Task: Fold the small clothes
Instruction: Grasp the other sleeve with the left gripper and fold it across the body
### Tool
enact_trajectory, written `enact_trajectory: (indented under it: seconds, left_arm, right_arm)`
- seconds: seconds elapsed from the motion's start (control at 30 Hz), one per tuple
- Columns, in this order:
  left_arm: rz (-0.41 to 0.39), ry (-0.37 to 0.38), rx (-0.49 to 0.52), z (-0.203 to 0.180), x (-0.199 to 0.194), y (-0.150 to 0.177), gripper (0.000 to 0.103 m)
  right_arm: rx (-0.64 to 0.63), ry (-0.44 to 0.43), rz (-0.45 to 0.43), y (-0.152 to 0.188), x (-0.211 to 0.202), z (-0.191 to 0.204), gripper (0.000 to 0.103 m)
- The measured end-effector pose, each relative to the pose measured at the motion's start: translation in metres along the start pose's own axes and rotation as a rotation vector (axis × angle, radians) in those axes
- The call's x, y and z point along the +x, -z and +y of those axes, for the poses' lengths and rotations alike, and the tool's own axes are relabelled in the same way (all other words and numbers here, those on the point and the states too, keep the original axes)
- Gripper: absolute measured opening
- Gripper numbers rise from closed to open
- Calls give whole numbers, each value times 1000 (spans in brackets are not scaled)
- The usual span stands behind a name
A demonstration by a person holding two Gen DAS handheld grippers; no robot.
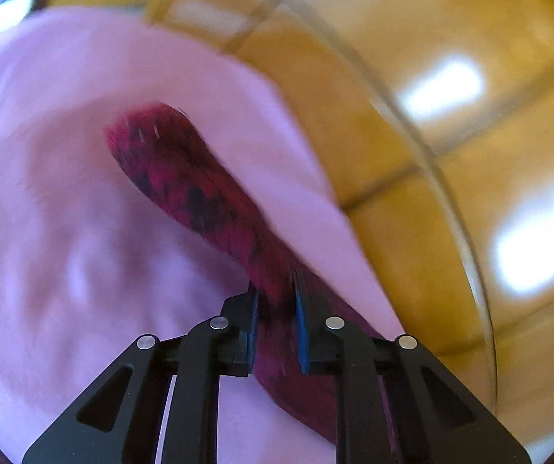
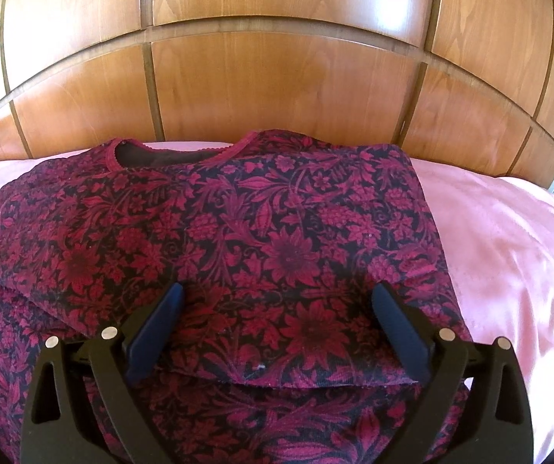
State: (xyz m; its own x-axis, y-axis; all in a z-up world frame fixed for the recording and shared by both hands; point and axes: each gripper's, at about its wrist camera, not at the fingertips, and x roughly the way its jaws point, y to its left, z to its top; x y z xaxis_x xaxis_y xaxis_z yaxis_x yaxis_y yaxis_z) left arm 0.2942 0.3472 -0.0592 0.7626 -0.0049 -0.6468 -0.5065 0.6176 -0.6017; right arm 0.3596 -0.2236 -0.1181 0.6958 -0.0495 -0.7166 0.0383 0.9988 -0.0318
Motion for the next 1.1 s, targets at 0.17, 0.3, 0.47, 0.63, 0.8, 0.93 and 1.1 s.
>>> enact_trajectory:
  seconds: [0.17, 0.3, 0.47, 0.63, 0.8, 0.93, 1.1]
  left_arm:
    - [1, 117, 280, -83, -24, 53, 13]
    - [70, 215, 465, -143, -25, 112, 13]
    - [211, 252, 597, -191, 6, 185, 13]
    - [308, 212, 667, -213, 39, 227, 22]
    - [313, 258, 707, -225, 32, 235, 69]
    - [257, 306, 738, -222, 1, 227, 77]
    - [132, 177, 729, -192, -19, 217, 77]
  right_arm:
    - [0, 0, 0, 0, 0, 0, 98]
    - [2, -3, -1, 0, 0, 0, 98]
    - [12, -12, -2, -1, 0, -1, 98]
    - [16, -16, -1, -1, 0, -2, 98]
    - [28, -38, 13, -3, 0, -6, 98]
    - [99, -98, 6, -14, -14, -17, 95]
    - [219, -346, -25, -32, -43, -7, 81]
